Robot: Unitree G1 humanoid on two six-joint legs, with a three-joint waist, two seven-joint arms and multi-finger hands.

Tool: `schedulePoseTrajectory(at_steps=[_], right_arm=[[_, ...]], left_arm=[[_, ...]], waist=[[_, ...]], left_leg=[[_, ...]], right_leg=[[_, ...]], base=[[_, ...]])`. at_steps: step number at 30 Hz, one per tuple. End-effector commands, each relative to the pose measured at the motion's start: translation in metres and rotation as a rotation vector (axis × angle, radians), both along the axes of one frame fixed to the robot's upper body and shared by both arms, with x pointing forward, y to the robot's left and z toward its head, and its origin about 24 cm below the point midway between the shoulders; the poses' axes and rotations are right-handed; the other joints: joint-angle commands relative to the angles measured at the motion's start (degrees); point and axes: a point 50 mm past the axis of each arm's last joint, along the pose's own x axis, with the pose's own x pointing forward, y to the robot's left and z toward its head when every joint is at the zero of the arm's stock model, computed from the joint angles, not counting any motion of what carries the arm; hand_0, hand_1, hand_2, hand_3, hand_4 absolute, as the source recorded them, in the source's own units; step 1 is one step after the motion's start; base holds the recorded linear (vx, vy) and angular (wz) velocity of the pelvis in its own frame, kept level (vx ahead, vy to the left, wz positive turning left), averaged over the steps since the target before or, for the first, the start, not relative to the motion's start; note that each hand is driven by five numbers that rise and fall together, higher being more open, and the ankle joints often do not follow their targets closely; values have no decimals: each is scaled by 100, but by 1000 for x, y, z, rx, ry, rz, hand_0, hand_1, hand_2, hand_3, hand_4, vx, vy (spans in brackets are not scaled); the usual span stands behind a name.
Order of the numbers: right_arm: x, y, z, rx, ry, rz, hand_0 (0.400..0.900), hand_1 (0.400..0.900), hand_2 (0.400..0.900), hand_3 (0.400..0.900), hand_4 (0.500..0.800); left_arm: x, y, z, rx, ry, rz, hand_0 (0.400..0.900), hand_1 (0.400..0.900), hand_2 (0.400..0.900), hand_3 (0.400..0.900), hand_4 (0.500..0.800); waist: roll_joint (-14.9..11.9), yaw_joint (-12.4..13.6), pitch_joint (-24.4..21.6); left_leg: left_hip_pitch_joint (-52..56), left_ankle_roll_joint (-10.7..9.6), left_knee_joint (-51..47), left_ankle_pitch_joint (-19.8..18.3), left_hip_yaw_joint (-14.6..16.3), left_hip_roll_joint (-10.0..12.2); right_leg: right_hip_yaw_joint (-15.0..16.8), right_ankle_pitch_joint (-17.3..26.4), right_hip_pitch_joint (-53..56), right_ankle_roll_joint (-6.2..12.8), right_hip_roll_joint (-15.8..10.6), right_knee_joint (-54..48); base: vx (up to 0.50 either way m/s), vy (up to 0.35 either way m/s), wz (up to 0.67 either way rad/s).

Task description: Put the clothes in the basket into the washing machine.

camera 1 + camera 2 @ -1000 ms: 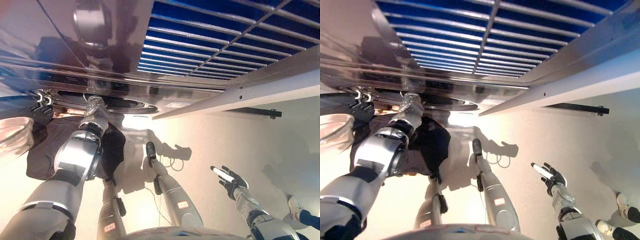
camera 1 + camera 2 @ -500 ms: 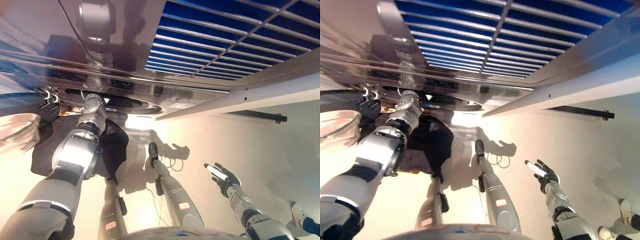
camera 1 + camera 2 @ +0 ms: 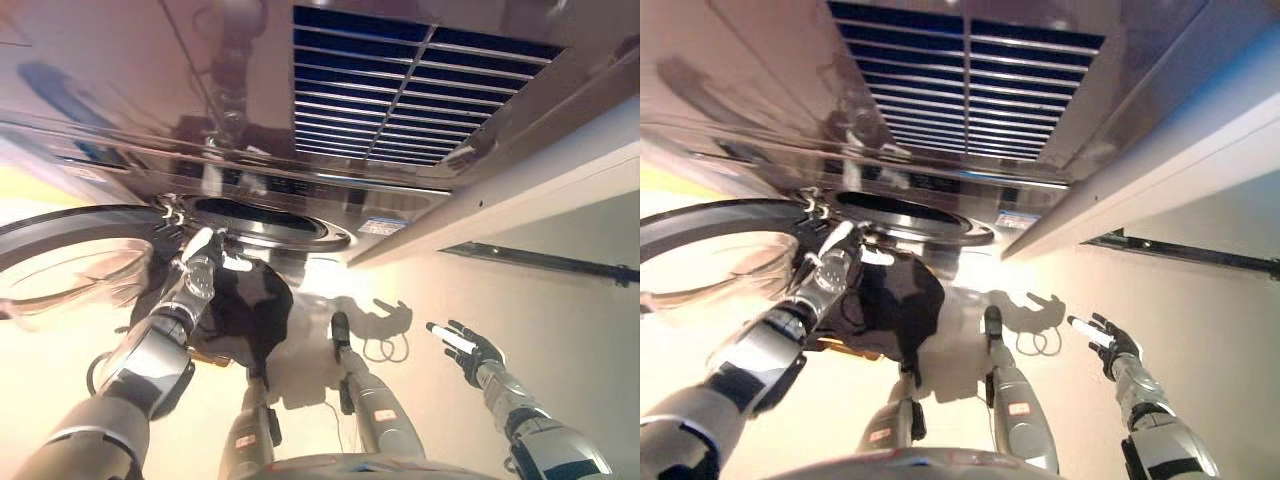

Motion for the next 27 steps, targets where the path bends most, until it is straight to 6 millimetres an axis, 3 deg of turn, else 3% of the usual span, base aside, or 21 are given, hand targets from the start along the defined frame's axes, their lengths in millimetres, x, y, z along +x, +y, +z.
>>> schedulePoseTrajectory(at_steps=[1, 2, 3, 8, 9, 10, 12, 13, 14, 15, 21, 24, 27], right_arm=[[-27, -21, -4, -37, 77, -40, 900, 900, 900, 900, 800], [-34, -18, -9, -19, 99, -39, 900, 900, 900, 900, 800], [-34, -18, -9, -19, 99, -39, 900, 900, 900, 900, 800], [-53, -11, -21, 11, 166, -7, 900, 900, 900, 900, 800], [-61, -6, -26, 22, 190, 10, 900, 900, 900, 900, 800], [-61, -6, -26, 22, 191, 10, 900, 900, 900, 900, 800], [-75, 6, -36, 45, 243, 50, 900, 900, 900, 900, 800], [-75, 6, -36, 45, 244, 50, 900, 900, 900, 900, 800], [-84, 19, -44, 61, 293, 108, 900, 900, 900, 900, 800], [-84, 19, -44, 61, 294, 108, 900, 900, 900, 900, 800], [-134, 41, -63, 47, 539, 324, 900, 900, 900, 900, 800], [-148, 48, -67, 61, 594, 368, 900, 900, 900, 900, 800], [-149, 52, -69, 66, 598, 391, 900, 900, 900, 900, 800]], left_arm=[[-17, 13, -13, -32, 28, 16, 900, 900, 900, 900, 800], [-39, 8, -36, -99, 97, 28, 900, 900, 900, 900, 800], [-39, 8, -36, -99, 98, 28, 900, 900, 900, 900, 800], [-99, -1, -86, -233, 304, 97, 900, 900, 900, 900, 800], [-119, -3, -98, -281, 356, 139, 900, 900, 900, 900, 800], [-120, -3, -98, -281, 356, 139, 900, 900, 900, 900, 800], [-148, -9, -115, -346, 434, 201, 900, 900, 900, 900, 800], [-148, -9, -115, -346, 434, 201, 900, 900, 900, 900, 800], [-169, -12, -124, -376, 495, 236, 900, 900, 900, 900, 800], [-169, -12, -124, -376, 496, 236, 900, 900, 900, 900, 800], [-222, -21, -144, -437, 672, 298, 900, 900, 900, 900, 800], [-236, -21, -147, -480, 702, 362, 900, 900, 900, 900, 800], [-239, -20, -147, -479, 702, 373, 900, 900, 900, 900, 800]], waist=[[-206, 43, -213], [-179, 126, -289], [-178, 125, -285], [-126, 264, -547], [-116, 313, -666], [-115, 313, -665], [-116, 397, -821], [-116, 397, -819], [-134, 449, -917], [-135, 448, -915], [-147, 548, -1126], [-180, 605, -1216], [-191, 622, -1226]], left_leg=[[168, 68, 90, -194, -151, -419], [304, 77, 76, -196, -167, -437], [313, 77, 74, -197, -169, -437], [647, 99, 36, -218, -179, -470], [764, 102, 22, -233, -170, -471], [773, 102, 20, -235, -171, -470], [935, 120, 20, -271, -172, -478], [940, 120, 19, -272, -172, -478], [1061, 137, 2, -295, -182, -477], [1068, 137, 0, -295, -182, -477], [1359, 191, -13, -384, -251, -518], [1530, 244, -13, -456, -294, -554], [1593, 258, -13, -485, -310, -569]], right_leg=[[-2, -124, 445, 278, 88, 241], [-61, -161, 611, 274, 66, 211], [-63, -160, 622, 274, 66, 207], [-117, -228, 1032, 265, 58, 101], [-128, -239, 1168, 268, 59, 53], [-129, -238, 1178, 268, 60, 48], [-150, -273, 1376, 277, 55, 0], [-150, -274, 1382, 278, 55, -1], [-178, -292, 1512, 278, 48, -7], [-178, -293, 1518, 278, 48, -9], [-261, -394, 1864, 282, 12, 29], [-304, -458, 2052, 284, -28, 75], [-315, -479, 2121, 297, -55, 93]], base=[[5, 5, 27], [1, 8, 18], [-5, 2, 16], [1, 3, 9], [13, 5, 7], [0, 9, 8], [7, 10, 12], [32, 4, 13], [24, -3, 5], [30, -2, 8], [28, 16, 10], [56, 20, 10], [20, 29, 6]])
